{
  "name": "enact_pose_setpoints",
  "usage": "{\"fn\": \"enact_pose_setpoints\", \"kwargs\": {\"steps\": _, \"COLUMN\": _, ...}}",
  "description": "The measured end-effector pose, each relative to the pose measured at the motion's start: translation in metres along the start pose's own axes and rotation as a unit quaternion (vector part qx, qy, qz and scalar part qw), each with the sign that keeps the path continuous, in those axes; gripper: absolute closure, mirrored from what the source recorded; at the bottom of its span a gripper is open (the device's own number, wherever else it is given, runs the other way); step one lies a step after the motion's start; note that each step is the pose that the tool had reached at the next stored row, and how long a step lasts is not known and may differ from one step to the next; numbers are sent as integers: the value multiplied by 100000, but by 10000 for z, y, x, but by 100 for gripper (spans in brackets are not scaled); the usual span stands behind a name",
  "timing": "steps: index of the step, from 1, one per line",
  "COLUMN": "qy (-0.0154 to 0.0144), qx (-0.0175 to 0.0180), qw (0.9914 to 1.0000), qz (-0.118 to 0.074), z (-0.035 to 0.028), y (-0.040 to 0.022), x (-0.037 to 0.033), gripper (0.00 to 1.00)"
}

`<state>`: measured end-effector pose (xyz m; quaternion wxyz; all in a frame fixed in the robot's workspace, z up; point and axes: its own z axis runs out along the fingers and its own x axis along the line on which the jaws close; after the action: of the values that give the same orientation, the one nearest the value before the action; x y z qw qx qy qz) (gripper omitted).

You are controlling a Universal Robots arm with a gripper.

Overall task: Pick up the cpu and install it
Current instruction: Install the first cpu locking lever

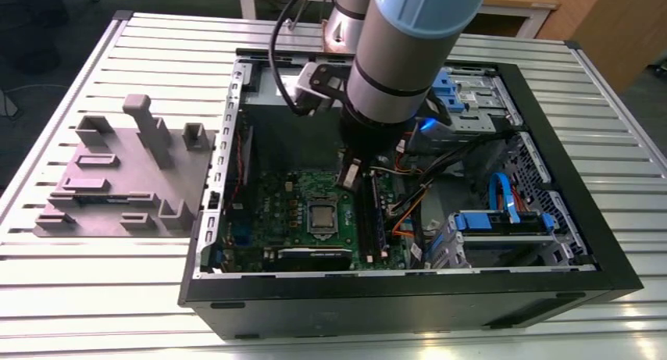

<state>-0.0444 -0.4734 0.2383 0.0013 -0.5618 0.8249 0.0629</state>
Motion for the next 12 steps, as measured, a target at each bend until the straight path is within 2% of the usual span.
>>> {"fn": "enact_pose_setpoints", "kwargs": {"steps": 6, "qy": 263, "qx": -174, "qw": 99968, "qz": -2511, "z": -1, "y": 9, "x": 25, "gripper": 90}}
{"fn": "enact_pose_setpoints", "kwargs": {"steps": 12, "qy": 620, "qx": -405, "qw": 99808, "qz": -6156, "z": 1, "y": 8, "x": 28, "gripper": 90}}
